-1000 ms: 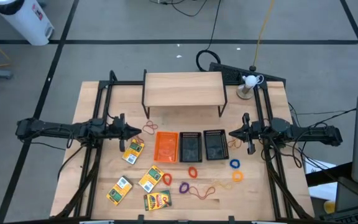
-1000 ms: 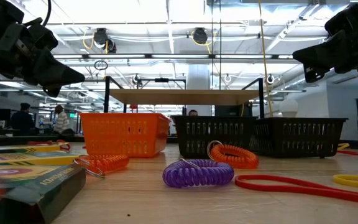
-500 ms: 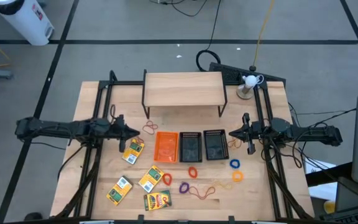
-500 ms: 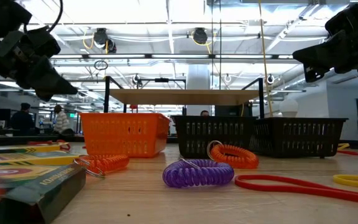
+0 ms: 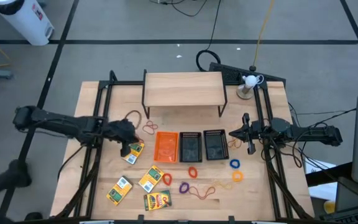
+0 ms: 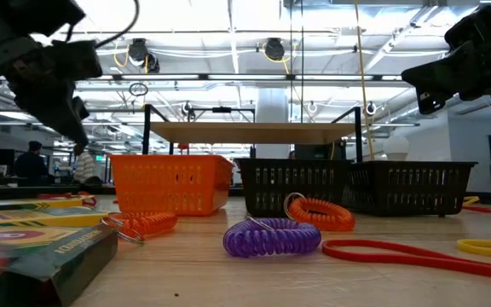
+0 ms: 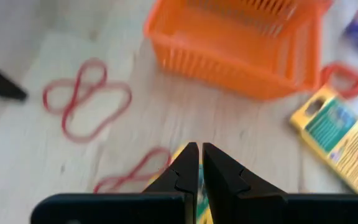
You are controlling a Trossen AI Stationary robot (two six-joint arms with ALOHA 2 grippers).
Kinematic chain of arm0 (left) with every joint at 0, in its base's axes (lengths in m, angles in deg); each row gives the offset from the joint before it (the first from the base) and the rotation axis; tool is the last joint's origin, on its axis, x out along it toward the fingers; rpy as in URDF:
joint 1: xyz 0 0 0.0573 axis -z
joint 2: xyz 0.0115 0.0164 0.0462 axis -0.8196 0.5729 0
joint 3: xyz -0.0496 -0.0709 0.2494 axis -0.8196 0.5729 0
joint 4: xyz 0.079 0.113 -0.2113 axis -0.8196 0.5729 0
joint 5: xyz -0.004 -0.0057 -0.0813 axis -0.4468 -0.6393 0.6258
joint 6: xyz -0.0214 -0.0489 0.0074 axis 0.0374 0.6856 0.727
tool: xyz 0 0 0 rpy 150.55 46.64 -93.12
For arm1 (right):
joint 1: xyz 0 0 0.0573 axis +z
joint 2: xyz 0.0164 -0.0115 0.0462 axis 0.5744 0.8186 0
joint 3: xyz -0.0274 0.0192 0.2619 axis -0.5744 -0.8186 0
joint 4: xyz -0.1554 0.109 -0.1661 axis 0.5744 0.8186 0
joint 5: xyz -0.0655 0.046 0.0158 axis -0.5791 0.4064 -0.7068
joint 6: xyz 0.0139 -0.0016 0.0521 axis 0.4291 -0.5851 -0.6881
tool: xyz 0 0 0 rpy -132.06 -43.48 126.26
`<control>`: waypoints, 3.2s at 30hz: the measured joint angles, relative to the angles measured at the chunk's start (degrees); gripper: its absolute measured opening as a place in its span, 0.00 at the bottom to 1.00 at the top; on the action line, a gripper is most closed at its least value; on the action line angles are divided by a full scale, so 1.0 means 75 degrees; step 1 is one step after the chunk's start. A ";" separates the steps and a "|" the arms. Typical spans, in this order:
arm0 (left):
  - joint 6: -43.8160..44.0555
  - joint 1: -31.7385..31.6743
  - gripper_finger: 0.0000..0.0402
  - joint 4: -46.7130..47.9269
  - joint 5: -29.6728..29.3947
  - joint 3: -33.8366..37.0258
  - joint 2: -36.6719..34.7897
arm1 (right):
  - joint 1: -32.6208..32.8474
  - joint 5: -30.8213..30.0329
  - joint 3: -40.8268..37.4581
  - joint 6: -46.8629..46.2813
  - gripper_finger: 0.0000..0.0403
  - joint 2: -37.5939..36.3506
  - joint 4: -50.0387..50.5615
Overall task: Pick & Place Office Desk Supplies
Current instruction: Put the yellow crayon box into the orange bin
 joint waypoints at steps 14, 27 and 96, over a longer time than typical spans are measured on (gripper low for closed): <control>-0.0142 -0.0313 0.05 0.1720 0.0787 -0.1898 0.2499 | 0.0000 -0.0026 0.0000 0.0082 0.00 0.0000 0.0020; 0.0024 -0.0851 0.35 0.2150 0.1628 -0.2012 0.3083 | 0.0000 -0.0029 0.0000 0.0088 0.00 0.0000 0.0029; -0.1984 -0.0843 0.01 0.1692 0.0412 -0.2006 0.4302 | 0.0000 -0.0026 0.0000 0.0085 0.00 -0.0003 0.0143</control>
